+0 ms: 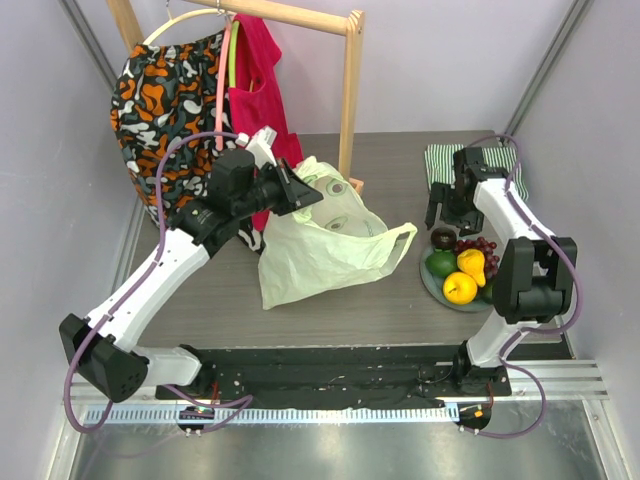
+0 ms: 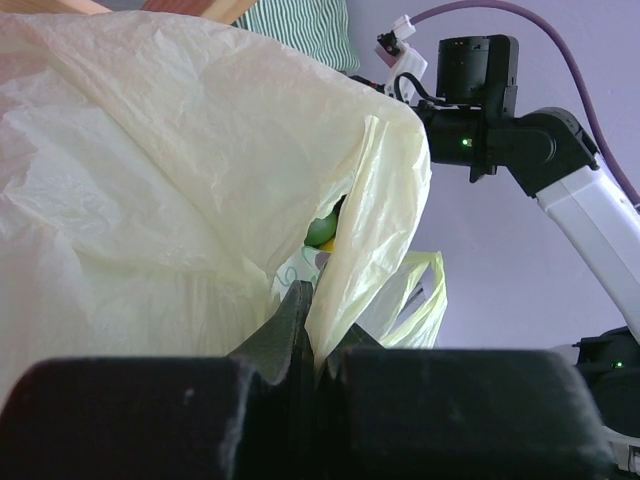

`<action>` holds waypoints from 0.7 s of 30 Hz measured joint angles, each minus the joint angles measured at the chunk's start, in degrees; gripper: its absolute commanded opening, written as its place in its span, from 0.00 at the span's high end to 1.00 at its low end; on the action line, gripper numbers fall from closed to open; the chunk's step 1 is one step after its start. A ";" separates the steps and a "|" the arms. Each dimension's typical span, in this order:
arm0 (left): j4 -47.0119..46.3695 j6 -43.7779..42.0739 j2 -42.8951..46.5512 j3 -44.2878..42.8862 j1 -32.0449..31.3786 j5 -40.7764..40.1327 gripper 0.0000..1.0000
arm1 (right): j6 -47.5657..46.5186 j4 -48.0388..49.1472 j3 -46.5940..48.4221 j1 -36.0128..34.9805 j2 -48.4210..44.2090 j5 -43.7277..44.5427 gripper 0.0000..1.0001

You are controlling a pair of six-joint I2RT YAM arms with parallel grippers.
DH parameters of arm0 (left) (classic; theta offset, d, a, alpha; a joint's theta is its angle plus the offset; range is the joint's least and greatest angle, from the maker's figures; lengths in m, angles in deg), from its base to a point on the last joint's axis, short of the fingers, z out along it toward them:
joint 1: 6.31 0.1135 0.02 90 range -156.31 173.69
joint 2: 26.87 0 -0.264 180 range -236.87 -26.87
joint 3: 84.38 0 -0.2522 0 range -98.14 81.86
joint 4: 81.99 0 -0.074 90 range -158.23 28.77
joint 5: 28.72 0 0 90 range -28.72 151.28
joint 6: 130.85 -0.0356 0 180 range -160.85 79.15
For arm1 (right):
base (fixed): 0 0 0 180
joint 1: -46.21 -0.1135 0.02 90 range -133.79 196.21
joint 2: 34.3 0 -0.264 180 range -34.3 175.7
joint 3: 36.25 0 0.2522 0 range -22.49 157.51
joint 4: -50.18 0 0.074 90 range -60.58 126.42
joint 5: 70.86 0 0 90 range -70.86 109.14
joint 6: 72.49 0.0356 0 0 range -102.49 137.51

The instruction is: Place the fruits into the plastic bag

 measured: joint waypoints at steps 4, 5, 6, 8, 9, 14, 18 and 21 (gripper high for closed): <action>0.22 0.00 0.00 0.04 0.00 -0.20 1.00 | -0.15 0.22 -0.24 0.00 0.94 0.11 0.14; 0.24 0.00 0.00 0.04 0.00 -0.20 1.00 | -0.15 0.28 -0.31 0.00 1.01 0.22 0.15; 0.24 0.00 0.00 0.04 0.00 -0.22 1.00 | -0.15 0.42 -0.37 0.00 1.03 0.26 0.15; 0.24 0.00 0.00 0.04 0.00 -0.24 1.00 | -0.20 0.59 -0.50 0.00 1.16 0.44 0.15; 0.24 0.00 0.00 0.04 0.00 -0.26 1.00 | -0.20 0.68 -0.55 0.00 1.27 0.48 0.15; 0.24 0.02 0.00 0.04 0.00 -0.33 1.00 | -0.35 1.01 -0.94 0.00 2.21 0.87 0.16; 0.24 0.00 -0.02 0.04 0.00 -0.33 1.00 | -0.46 1.22 -1.07 0.00 2.91 1.07 0.17; 0.24 0.02 -0.02 0.04 0.00 -0.33 1.00 | -0.59 1.46 -1.07 0.00 3.76 1.25 0.18</action>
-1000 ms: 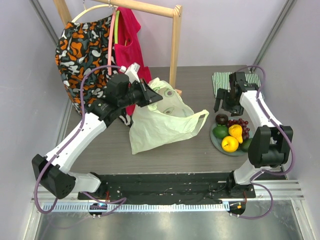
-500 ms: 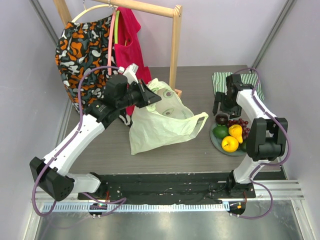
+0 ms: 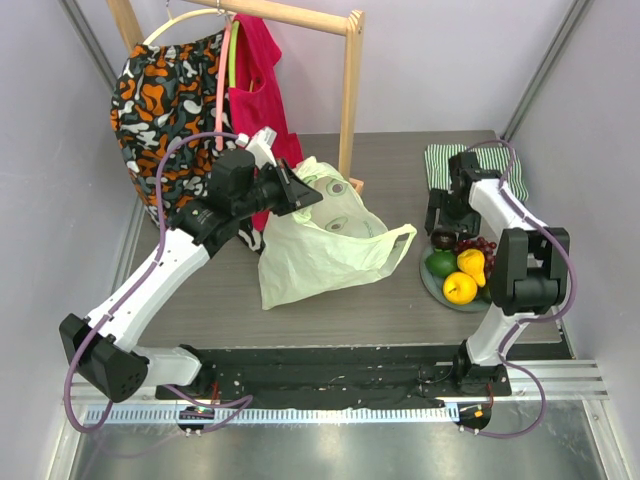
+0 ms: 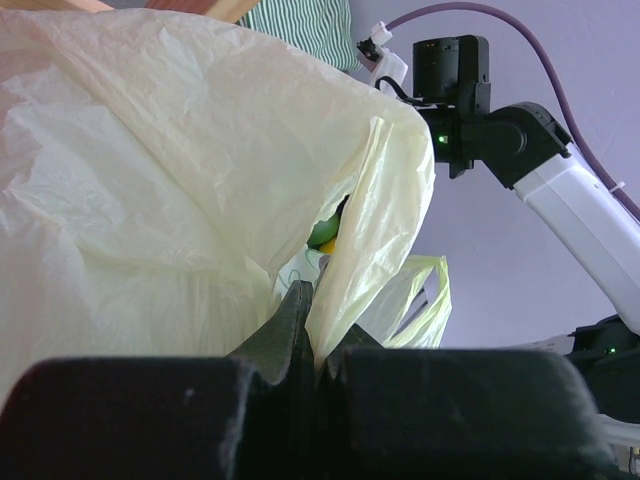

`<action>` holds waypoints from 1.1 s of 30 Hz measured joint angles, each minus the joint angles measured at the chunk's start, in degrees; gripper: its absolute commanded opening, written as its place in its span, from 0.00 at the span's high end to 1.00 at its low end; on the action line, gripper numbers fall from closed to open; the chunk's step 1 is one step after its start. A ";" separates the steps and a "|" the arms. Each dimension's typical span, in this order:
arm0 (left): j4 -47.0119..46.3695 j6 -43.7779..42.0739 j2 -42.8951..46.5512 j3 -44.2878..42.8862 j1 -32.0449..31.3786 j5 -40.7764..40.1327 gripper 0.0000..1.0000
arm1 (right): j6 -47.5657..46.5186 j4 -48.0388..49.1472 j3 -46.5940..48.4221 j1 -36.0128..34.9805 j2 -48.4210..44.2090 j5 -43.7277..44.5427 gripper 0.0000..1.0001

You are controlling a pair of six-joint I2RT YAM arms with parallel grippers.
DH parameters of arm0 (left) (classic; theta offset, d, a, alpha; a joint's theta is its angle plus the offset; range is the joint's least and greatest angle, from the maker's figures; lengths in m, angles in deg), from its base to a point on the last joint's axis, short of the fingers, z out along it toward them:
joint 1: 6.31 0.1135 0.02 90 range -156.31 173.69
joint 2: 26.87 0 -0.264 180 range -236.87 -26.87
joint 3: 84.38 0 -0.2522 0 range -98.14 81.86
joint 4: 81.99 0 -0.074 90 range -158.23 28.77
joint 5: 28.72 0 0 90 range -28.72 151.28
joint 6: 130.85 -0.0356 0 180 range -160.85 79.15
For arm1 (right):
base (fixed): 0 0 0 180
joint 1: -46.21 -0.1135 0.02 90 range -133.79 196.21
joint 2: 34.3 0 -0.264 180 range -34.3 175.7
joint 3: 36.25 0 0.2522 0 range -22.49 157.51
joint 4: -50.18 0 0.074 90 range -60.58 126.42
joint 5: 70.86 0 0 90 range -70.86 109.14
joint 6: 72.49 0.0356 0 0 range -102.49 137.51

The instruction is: Place the fruits into the plastic bag

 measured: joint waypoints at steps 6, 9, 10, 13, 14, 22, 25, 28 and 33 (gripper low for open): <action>0.02 -0.02 -0.02 0.00 0.00 0.00 1.00 | -0.66 0.22 -0.04 0.00 1.75 0.50 0.34; 0.02 -0.02 -0.07 0.00 0.00 -0.02 1.00 | -0.83 0.24 -0.04 0.00 1.73 0.83 0.46; 0.02 -0.02 -0.11 0.00 0.00 -0.02 1.00 | -0.85 0.24 -0.04 0.00 1.73 0.85 0.49; 0.02 -0.02 -0.13 0.00 0.00 -0.02 1.00 | -0.90 0.31 -0.04 0.00 1.70 0.94 0.55; 0.02 -0.02 -0.15 0.00 0.00 -0.04 1.00 | -0.87 0.31 -0.02 0.00 1.55 0.94 0.56; 0.11 -0.02 -0.24 0.00 0.02 -0.28 1.00 | -0.83 -1.01 1.97 -1.46 -6.93 2.21 0.60; 0.24 -0.04 -0.33 -0.02 0.02 -0.55 1.00 | -0.61 0.52 5.79 -2.86 -16.70 1.05 0.61; 0.85 -0.22 -0.50 -0.46 0.02 -0.63 1.00 | 1.51 5.35 7.08 -3.21 -24.79 -5.09 0.62; 1.42 -0.50 -0.57 -0.63 0.11 -0.66 1.00 | 8.63 19.28 6.60 -5.75 -34.40 -19.56 0.66</action>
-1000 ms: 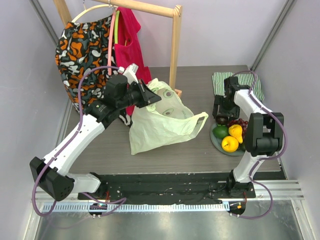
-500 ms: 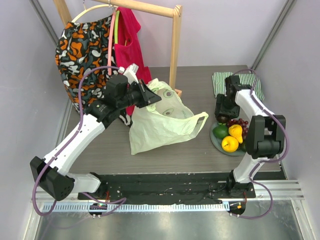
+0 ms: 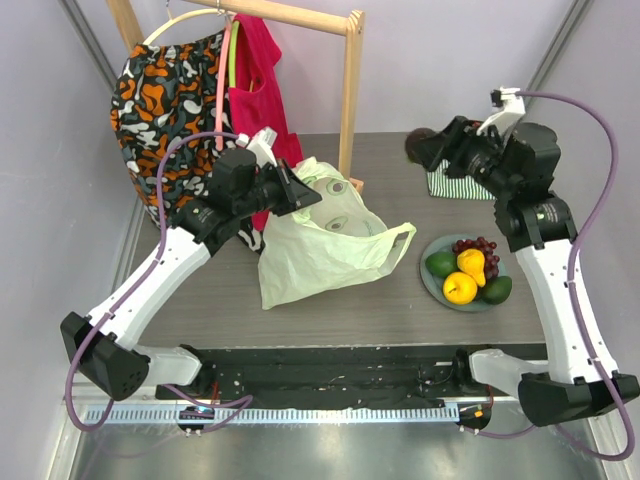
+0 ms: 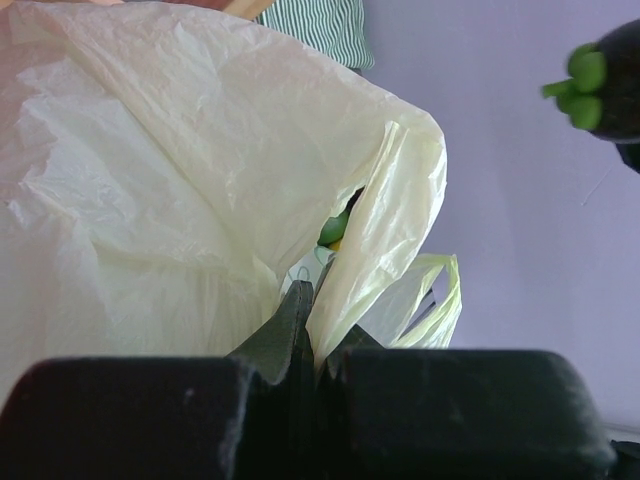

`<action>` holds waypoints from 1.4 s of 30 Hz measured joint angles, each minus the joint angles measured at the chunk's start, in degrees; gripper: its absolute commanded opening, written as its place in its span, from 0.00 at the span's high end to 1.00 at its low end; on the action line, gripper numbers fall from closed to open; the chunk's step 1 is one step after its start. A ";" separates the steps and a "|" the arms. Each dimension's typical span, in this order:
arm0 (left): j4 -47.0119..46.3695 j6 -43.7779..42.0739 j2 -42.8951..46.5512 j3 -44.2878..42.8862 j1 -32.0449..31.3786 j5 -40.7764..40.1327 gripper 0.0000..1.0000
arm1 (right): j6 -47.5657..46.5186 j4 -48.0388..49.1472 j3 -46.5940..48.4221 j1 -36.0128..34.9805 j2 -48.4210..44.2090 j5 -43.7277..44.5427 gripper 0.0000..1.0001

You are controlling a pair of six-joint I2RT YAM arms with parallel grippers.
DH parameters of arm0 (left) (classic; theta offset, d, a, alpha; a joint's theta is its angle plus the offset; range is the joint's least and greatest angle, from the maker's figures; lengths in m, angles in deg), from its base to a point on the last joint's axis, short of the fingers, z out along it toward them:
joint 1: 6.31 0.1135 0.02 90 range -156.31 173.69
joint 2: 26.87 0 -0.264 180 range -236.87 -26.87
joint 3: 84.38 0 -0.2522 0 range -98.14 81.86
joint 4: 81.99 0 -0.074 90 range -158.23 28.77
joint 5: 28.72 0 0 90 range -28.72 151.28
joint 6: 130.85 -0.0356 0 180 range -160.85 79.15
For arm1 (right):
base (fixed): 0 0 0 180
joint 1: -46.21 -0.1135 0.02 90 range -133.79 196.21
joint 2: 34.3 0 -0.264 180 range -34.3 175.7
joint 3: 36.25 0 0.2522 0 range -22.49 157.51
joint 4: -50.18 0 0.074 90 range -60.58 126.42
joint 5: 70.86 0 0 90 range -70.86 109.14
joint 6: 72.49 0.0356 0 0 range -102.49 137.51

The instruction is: Place the fruits into the plastic bag

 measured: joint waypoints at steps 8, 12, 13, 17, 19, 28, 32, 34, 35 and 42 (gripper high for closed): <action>0.09 0.00 -0.02 0.00 0.00 -0.02 1.00 | 2.12 9.27 -1.88 -15.08 4.15 -10.84 0.70; 0.09 0.04 -0.02 0.00 0.00 -0.07 1.00 | 0.57 8.83 -5.18 -20.81 7.23 -11.15 0.71; 0.09 0.04 -0.02 0.00 0.00 -0.07 1.00 | 0.15 8.39 -6.23 -21.92 7.65 -10.95 0.71; 0.07 0.22 -0.02 0.00 0.00 -0.09 1.00 | -1.20 6.82 -8.98 -25.20 8.63 -10.34 0.71; 0.07 0.26 -0.02 0.00 0.00 -0.11 1.00 | -2.40 5.84 -9.01 -26.99 9.88 -9.29 0.71; -0.20 0.59 -0.02 0.00 0.00 -0.07 1.00 | -2.36 7.02 -8.87 -31.82 18.51 -8.15 0.70; 0.59 0.55 0.04 0.00 0.98 -2.84 1.00 | -2.16 4.46 -8.35 -31.85 24.52 -5.31 0.72; 0.44 0.59 0.48 0.00 1.16 -3.06 1.00 | -2.45 1.64 -8.15 -31.69 26.82 -2.78 0.73; 0.42 0.59 1.01 0.00 1.01 -3.48 1.00 | -2.62 -0.17 -8.17 -31.69 27.58 -1.36 0.72; -0.17 0.59 7.19 0.42 0.76 -5.38 1.00 | -3.23 -9.31 -10.40 -31.76 26.56 8.61 0.73</action>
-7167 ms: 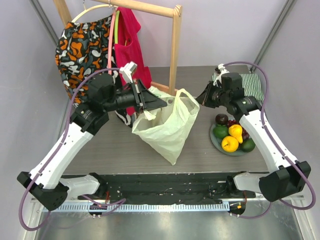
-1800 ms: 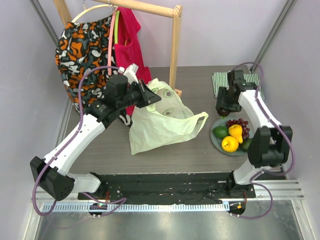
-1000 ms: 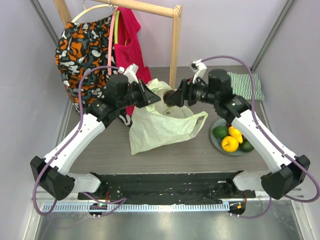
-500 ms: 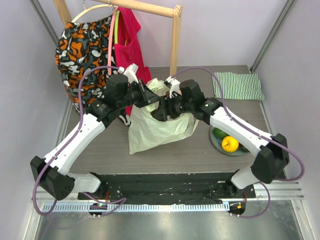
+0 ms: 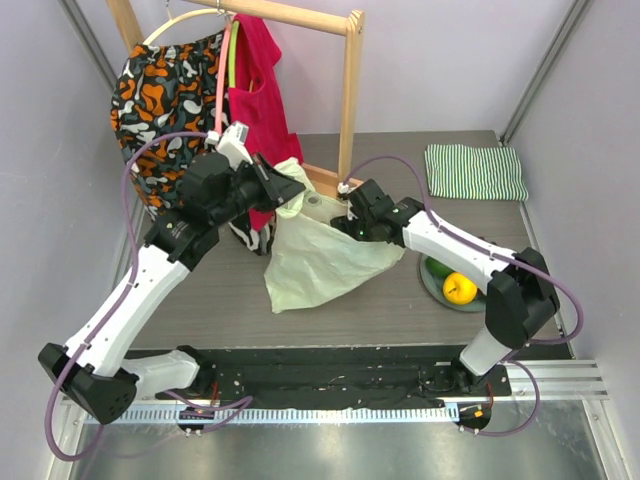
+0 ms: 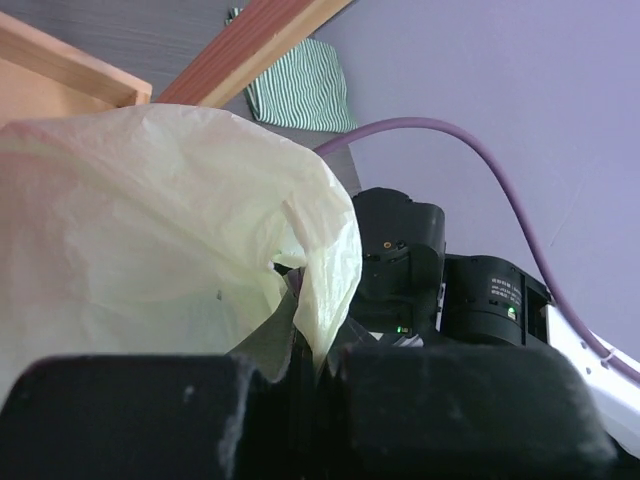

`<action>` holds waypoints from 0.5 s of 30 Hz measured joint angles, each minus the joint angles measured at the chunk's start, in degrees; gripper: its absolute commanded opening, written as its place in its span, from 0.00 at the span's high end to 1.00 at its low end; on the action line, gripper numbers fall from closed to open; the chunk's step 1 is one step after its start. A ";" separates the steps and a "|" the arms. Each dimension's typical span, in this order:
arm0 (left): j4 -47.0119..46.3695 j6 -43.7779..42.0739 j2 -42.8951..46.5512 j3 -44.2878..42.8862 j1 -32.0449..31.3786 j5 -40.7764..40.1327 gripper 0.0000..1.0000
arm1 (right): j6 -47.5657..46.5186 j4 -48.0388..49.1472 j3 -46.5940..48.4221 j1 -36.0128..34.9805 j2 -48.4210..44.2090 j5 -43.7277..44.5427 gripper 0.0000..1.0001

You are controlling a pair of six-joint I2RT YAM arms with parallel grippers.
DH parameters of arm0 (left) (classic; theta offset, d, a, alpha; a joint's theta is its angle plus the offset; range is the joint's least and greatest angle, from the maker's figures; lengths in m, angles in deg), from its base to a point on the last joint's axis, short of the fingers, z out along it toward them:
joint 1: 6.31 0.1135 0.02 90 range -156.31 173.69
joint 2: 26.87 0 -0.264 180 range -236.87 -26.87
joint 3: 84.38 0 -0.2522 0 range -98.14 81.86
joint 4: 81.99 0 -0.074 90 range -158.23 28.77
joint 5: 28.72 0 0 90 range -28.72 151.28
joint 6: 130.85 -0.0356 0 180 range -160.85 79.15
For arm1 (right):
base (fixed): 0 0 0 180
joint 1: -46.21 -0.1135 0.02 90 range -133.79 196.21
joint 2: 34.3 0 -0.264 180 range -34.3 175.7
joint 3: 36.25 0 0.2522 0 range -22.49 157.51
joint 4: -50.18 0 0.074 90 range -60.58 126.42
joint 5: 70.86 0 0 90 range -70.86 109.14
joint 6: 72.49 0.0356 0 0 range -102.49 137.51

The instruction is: Place the fruits into the plastic bag

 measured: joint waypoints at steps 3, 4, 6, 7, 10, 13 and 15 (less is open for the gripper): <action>-0.09 -0.09 0.48 0.94 0.02 0.11 1.00 | -0.02 -3.32 -0.96 0.00 -1.60 4.48 0.72; -0.04 -0.11 0.37 1.86 0.02 0.28 1.00 | -0.02 -4.07 -1.25 0.00 -2.21 5.64 0.71; 0.15 -0.15 -0.22 3.50 0.02 0.81 1.00 | -0.24 -5.27 -1.68 0.00 -3.23 7.02 0.68; 0.31 -0.20 -0.79 4.17 0.02 1.20 1.00 | -0.33 -5.57 -1.79 0.00 -3.61 7.17 0.67; 0.52 -0.42 -2.99 5.22 0.02 2.86 1.00 | -0.70 -5.57 -2.10 0.00 -4.31 6.29 0.61; 0.55 -0.57 -4.76 5.40 0.04 4.15 1.00 | -0.98 -4.48 -2.51 0.00 -4.85 4.22 0.50; 0.52 -0.59 -5.38 5.40 0.04 4.61 1.00 | -1.16 -3.48 -2.64 0.00 -5.07 2.82 0.40</action>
